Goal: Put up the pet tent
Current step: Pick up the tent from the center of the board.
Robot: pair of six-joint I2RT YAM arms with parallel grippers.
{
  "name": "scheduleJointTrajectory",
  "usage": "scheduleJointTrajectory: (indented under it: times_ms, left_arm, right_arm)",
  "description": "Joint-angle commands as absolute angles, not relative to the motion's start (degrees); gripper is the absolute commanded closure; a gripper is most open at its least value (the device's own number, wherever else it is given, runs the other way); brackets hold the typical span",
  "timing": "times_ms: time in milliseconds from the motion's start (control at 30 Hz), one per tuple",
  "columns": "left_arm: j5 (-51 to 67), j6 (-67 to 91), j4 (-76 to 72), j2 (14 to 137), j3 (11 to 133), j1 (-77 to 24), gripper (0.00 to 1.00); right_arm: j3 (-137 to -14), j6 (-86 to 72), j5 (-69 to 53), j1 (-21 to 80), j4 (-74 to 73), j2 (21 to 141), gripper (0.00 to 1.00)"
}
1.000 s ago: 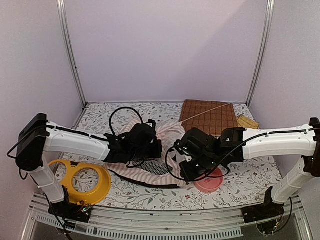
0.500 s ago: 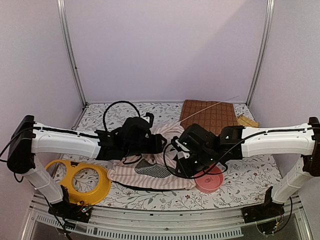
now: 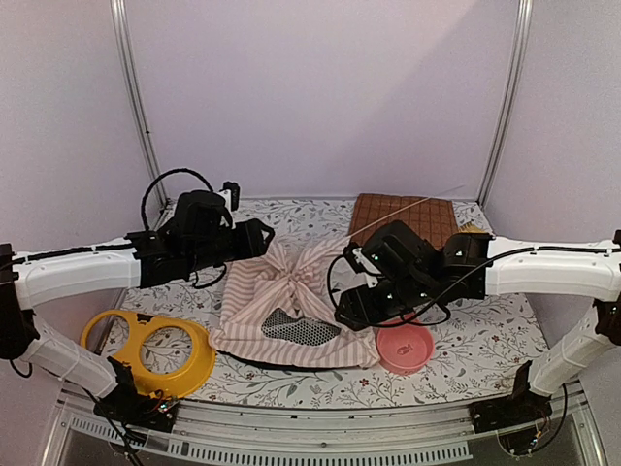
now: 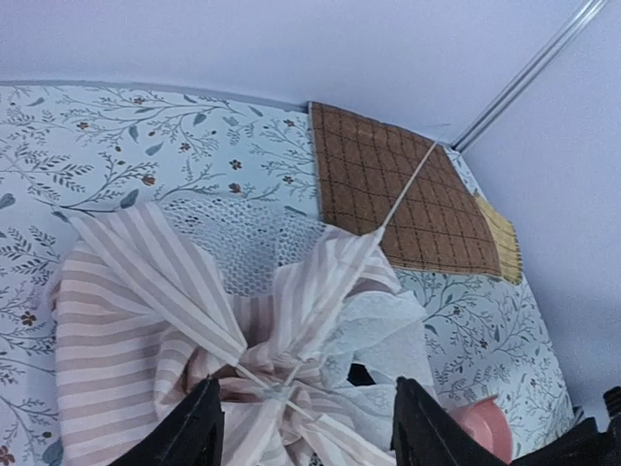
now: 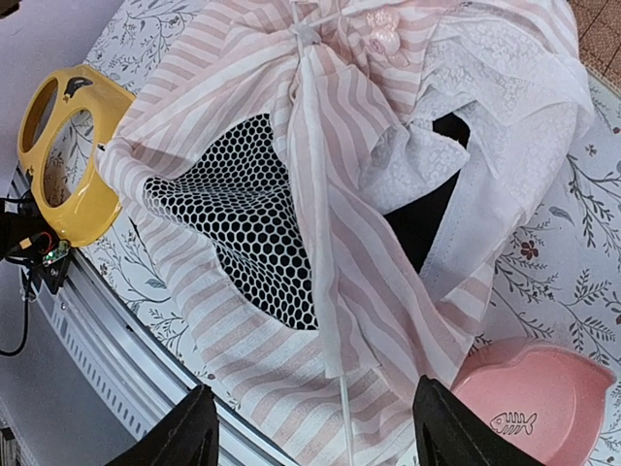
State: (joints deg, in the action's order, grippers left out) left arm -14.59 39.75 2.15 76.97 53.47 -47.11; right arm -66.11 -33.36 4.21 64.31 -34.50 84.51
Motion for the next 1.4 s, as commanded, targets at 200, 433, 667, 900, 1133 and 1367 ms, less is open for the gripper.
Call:
scheduleJointTrajectory:
  times_ms: [200,433,667,900,1133,1367]
  left_arm:
    - [-6.8,27.9,5.9,79.0,52.6,-25.9,0.4]
    - [-2.0,22.9,6.5,88.8,61.7,-19.5,0.38]
    - [6.8,19.1,13.2,95.8,70.6,-19.8,0.38]
    - [6.7,19.7,13.5,90.8,66.5,-27.3,0.4]
    - [4.0,16.5,17.6,93.8,70.7,-36.7,0.43]
    - [-1.0,10.7,26.4,108.0,86.1,-45.0,0.4]
  right_arm:
    - [-74.0,-28.8,1.9,62.1,-31.9,89.6,0.26]
    - [-75.6,-26.9,3.9,61.3,-32.8,93.7,0.13]
    - [-76.5,-25.5,5.0,60.0,-32.3,99.2,0.09]
    - [-73.5,-24.4,1.8,49.8,-27.5,92.8,0.11]
    - [-73.2,-22.0,-1.8,41.1,-25.8,90.3,0.11]
    - [-71.8,-21.0,-2.4,37.8,-25.5,88.4,0.1]
